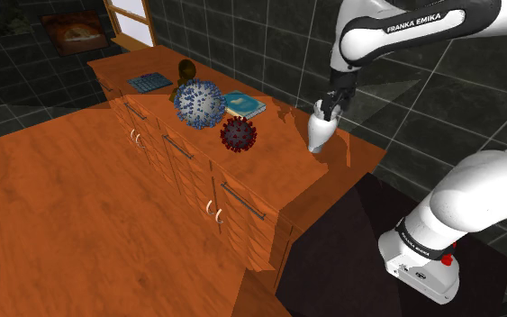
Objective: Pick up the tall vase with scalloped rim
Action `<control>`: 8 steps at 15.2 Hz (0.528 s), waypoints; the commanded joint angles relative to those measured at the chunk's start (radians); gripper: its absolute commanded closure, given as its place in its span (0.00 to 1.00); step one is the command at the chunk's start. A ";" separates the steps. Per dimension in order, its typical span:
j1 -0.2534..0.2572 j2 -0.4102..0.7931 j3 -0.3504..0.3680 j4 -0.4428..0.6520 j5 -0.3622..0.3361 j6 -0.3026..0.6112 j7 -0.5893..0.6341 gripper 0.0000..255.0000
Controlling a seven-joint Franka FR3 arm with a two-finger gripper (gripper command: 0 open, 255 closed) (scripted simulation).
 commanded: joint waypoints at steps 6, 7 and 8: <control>-0.051 0.236 -0.033 0.101 -0.095 0.150 0.000 0.00; -0.057 0.271 -0.037 0.121 -0.108 0.167 0.002 0.00; -0.063 0.305 -0.042 0.141 -0.120 0.183 0.004 0.00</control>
